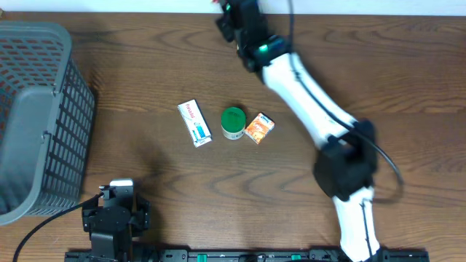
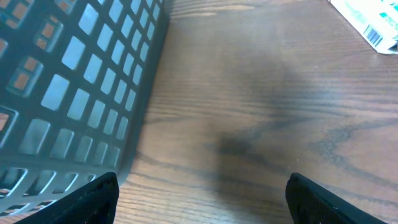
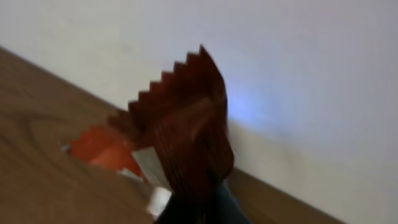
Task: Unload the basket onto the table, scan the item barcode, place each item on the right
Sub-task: 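Carry the TOP bar to the right table edge and release it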
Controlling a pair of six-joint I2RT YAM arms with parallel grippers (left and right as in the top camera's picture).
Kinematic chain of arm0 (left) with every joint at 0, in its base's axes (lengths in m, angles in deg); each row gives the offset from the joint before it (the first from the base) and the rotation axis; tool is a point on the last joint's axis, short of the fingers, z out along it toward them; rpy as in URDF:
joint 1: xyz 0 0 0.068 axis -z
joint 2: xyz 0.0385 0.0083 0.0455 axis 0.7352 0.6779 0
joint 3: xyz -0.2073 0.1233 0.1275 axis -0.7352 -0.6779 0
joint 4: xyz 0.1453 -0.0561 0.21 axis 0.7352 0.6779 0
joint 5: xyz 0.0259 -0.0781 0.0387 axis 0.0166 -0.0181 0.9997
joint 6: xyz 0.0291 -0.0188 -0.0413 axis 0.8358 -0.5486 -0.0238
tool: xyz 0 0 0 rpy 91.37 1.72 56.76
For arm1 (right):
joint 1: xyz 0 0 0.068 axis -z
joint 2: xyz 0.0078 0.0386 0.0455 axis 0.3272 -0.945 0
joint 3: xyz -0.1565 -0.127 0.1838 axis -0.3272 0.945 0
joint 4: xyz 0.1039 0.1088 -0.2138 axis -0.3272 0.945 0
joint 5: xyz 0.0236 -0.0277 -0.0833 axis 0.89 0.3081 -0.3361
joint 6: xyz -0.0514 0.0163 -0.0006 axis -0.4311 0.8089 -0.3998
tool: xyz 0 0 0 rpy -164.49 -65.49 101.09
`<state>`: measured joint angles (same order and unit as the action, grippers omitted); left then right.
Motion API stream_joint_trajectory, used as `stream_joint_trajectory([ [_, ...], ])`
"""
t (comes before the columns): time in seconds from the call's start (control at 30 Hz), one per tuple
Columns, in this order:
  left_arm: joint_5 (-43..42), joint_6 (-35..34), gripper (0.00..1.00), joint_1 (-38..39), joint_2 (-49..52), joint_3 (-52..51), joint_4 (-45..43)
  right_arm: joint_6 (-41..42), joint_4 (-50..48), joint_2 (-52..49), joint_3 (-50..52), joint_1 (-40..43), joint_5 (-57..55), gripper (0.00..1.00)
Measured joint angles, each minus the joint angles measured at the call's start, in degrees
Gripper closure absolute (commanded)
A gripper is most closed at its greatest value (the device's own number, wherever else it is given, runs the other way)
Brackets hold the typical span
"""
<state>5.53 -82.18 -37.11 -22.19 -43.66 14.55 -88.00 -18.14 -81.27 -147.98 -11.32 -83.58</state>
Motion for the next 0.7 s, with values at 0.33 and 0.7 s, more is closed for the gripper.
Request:
stream_joint_trajectory([
  [0.33,0.0,0.0,0.14,0.0,0.0,0.0,0.0,15.0,45.0,14.3,-1.4,12.6,-14.1,0.98],
  [0.7,0.0,0.0,0.14,0.0,0.0,0.0,0.0,29.5,52.6,12.9,8.2,41.0,-18.8,0.98],
])
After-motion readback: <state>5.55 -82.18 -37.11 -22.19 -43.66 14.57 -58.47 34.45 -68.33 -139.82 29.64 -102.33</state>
